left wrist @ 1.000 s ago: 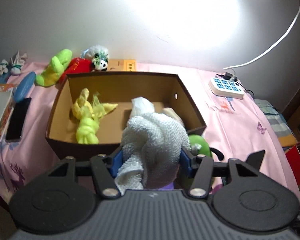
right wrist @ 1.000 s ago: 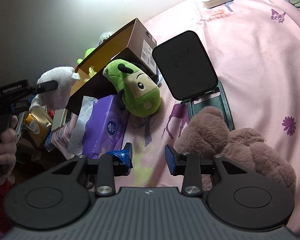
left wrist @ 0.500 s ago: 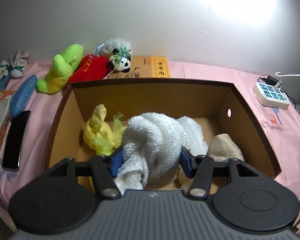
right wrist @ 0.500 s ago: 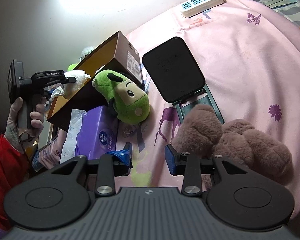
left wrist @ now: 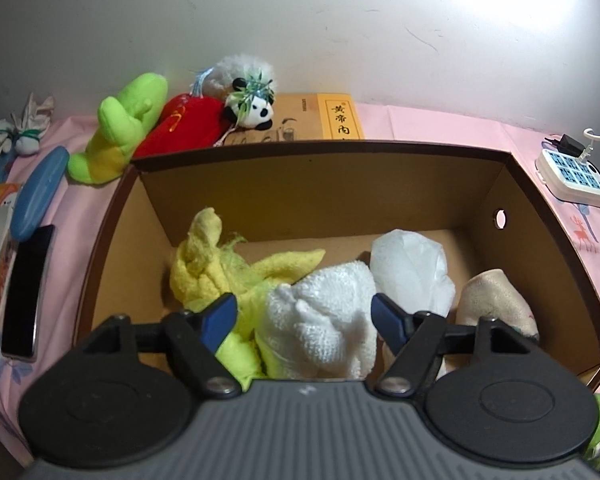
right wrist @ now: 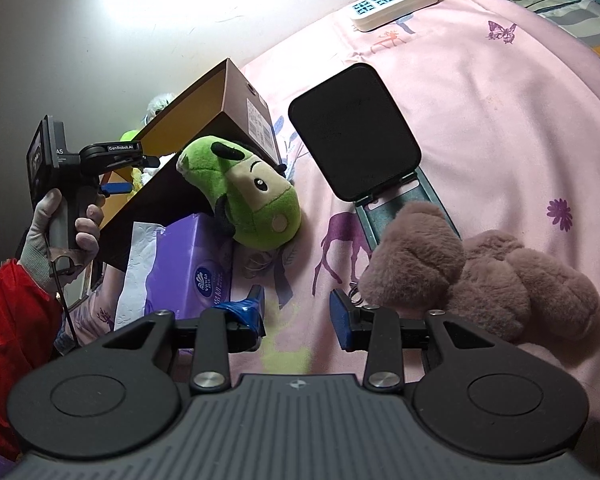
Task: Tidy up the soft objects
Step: 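Carry the white towel into the box and open the left gripper, then move the left gripper down to the mint-green 'NICE TO MEET YOU' pouch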
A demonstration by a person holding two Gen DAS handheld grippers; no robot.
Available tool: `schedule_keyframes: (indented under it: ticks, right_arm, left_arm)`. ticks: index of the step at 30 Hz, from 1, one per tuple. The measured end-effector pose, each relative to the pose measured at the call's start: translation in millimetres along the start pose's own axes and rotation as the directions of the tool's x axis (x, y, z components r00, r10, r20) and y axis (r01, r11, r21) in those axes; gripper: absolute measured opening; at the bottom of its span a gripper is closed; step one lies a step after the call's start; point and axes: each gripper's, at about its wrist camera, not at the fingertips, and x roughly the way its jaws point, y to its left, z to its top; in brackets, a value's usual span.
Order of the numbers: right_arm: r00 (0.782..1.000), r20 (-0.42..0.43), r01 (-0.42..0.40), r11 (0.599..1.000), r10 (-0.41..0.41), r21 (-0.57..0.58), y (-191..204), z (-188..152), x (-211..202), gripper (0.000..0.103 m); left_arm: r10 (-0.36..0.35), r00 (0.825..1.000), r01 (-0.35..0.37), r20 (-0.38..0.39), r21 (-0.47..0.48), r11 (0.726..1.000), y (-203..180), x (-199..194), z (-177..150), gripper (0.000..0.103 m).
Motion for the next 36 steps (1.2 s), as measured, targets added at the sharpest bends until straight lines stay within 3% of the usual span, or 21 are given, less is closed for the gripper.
schedule_keyframes:
  ticks: [19,28,36]
  right_arm:
    - [0.991,-0.093,-0.113,0.985,0.101,-0.134,24.3,7.8,22.2,0.019]
    - [0.977,-0.151,-0.179,0.966,0.152,-0.187,25.9,8.2,26.2,0.019]
    - [0.961,-0.200,-0.234,0.945,0.190,-0.228,21.7,7.3,25.1,0.019]
  left_arm:
    - [0.098,0.991,-0.097,0.088,-0.014,0.995,5.5,-89.6,-35.5,0.073]
    - [0.183,0.979,-0.182,0.091,-0.025,0.983,1.1,-127.5,-67.3,0.074]
    - [0.233,0.971,-0.230,0.044,-0.070,0.971,-1.9,-146.1,-102.8,0.074]
